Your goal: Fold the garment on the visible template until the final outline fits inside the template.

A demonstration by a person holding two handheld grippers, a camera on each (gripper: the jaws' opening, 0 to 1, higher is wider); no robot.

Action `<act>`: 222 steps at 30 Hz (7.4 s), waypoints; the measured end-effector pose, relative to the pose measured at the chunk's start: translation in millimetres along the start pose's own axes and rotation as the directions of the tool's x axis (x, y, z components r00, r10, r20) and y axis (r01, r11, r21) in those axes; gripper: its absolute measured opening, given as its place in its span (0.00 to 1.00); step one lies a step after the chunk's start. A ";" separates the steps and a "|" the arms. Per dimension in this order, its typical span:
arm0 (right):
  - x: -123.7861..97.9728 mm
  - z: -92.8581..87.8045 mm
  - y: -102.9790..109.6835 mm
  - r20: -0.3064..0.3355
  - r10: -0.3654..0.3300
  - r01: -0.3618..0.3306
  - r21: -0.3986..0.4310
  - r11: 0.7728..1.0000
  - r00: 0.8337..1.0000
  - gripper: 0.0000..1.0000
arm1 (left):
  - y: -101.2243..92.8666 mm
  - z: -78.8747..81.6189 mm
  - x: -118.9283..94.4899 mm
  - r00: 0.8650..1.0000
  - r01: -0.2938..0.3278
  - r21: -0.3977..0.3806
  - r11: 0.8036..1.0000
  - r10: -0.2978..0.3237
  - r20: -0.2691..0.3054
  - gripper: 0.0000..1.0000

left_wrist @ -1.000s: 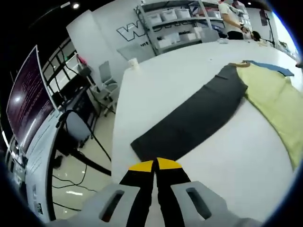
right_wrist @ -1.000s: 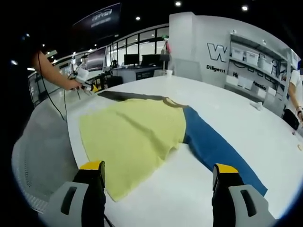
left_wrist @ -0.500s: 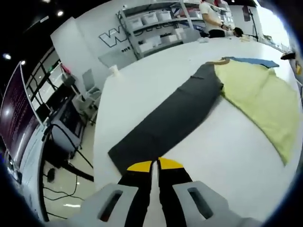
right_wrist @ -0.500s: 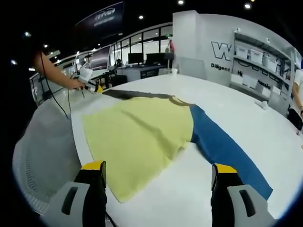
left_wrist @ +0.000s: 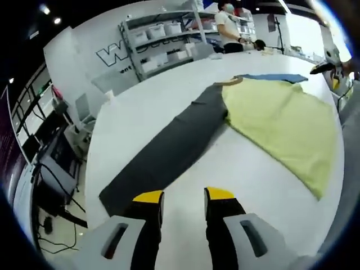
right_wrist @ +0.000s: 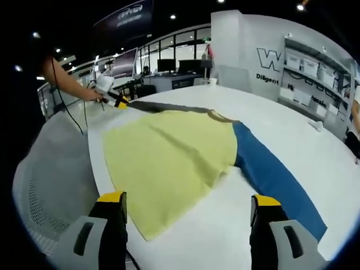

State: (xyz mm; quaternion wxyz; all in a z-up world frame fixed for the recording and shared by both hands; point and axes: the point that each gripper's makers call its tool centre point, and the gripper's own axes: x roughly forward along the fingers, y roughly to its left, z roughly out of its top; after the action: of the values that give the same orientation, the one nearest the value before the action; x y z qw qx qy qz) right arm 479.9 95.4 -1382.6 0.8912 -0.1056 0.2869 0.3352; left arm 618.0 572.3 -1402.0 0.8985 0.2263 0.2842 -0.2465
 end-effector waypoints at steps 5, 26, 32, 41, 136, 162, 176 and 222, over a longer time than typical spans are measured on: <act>3.9 -1.3 -0.5 -0.010 -0.002 0.002 -0.008 1.000 1.000 0.89 | -11.5 4.4 0.0 0.999 0.036 -0.009 0.999 -0.036 0.017 0.42; 17.5 -14.5 30.0 -0.072 0.091 -0.096 -0.062 0.993 0.993 0.59 | -89.3 7.1 -10.1 0.962 0.270 -0.009 0.963 -0.269 0.050 0.66; 18.7 -20.5 36.3 -0.100 0.118 -0.123 -0.038 0.992 0.988 0.52 | -107.8 20.1 -17.5 0.931 0.356 0.006 0.935 -0.355 0.087 0.61; 22.9 -33.0 54.6 -0.143 0.158 -0.168 -0.061 0.984 0.977 0.38 | -142.8 17.5 -28.1 0.877 0.472 0.073 0.878 -0.477 0.057 0.44; 42.1 0.9 11.2 -0.112 0.067 -0.079 -0.105 0.991 0.991 0.49 | -172.7 76.6 11.3 0.858 0.488 0.158 0.859 -0.505 0.098 0.51; 75.0 56.2 -21.5 -0.016 0.058 -0.059 -0.089 0.994 0.998 0.87 | -147.7 119.1 60.6 0.892 0.428 0.098 0.898 -0.437 0.115 0.79; 105.7 66.8 -39.5 -0.035 0.091 -0.093 -0.079 0.993 0.995 0.99 | -137.5 141.4 87.0 0.895 0.420 0.097 0.902 -0.430 0.118 0.84; 210.3 93.8 -77.5 -0.086 0.210 -0.217 -0.087 0.972 0.974 0.99 | -156.1 179.5 174.3 0.849 0.526 0.039 0.850 -0.527 0.041 0.94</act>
State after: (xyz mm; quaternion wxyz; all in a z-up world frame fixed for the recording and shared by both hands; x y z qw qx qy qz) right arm 700.6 185.6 -1429.1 0.8323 -0.1295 0.3142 0.4381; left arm 725.4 298.3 -1419.9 0.8004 0.1456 0.3095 -0.4924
